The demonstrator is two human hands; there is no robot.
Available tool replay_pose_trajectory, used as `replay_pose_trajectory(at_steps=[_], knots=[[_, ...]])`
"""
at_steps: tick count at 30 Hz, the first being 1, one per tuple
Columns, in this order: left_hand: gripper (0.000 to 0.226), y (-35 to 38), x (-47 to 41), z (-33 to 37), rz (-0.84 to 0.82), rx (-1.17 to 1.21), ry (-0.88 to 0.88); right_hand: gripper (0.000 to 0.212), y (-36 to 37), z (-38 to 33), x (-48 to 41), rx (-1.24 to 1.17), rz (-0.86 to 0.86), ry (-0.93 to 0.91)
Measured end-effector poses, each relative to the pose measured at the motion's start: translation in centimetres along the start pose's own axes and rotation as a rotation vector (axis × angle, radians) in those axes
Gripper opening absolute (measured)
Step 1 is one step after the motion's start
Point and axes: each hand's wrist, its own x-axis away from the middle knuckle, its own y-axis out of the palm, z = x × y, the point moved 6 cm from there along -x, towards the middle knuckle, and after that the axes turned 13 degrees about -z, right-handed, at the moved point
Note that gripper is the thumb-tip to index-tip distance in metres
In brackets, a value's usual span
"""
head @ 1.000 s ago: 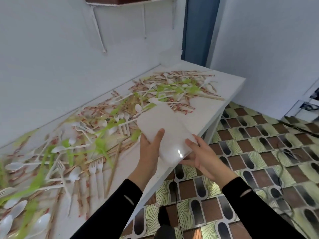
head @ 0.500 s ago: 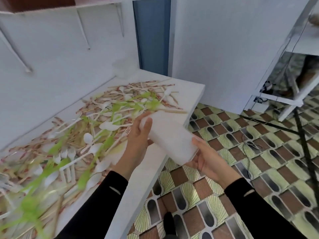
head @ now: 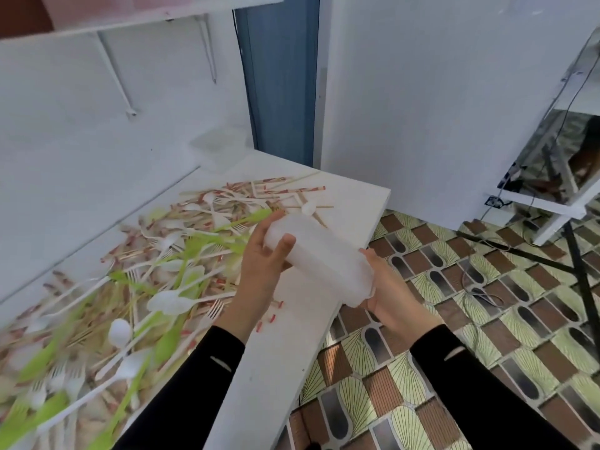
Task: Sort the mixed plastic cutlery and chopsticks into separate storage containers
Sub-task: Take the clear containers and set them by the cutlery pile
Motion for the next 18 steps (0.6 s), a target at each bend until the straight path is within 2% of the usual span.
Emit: replay_pose_trajectory(at_steps=[2, 6, 12, 16, 18], knots=[[0.044, -0.5, -0.7, -0.5, 0.015, 0.003, -0.022, 0.038, 0.1, -0.7, -1.0, -0.001, 0.0, -0.032], [0.068, -2.2, -1.5, -1.1, 0.05, -0.001, -0.057, 0.032, 1.0, -1.3, -2.6, 0.003, -0.016, -0.049], [0.08, -4.7, -2.6, -0.9, 0.082, 0.031, -0.058, 0.019, 2.5, -1.8, -5.3, -0.119, -0.091, 0.021], [0.083, -5.9, -3.2, -0.3, 0.115, 0.009, -0.045, 0.028, 3.5, -1.7, -7.3, -0.146, -0.125, 0.091], [0.082, -6.7, -3.4, 0.0, 0.159, 0.006, -0.039, 0.025, 3.9, -1.5, -8.5, -0.107, -0.128, 0.113]])
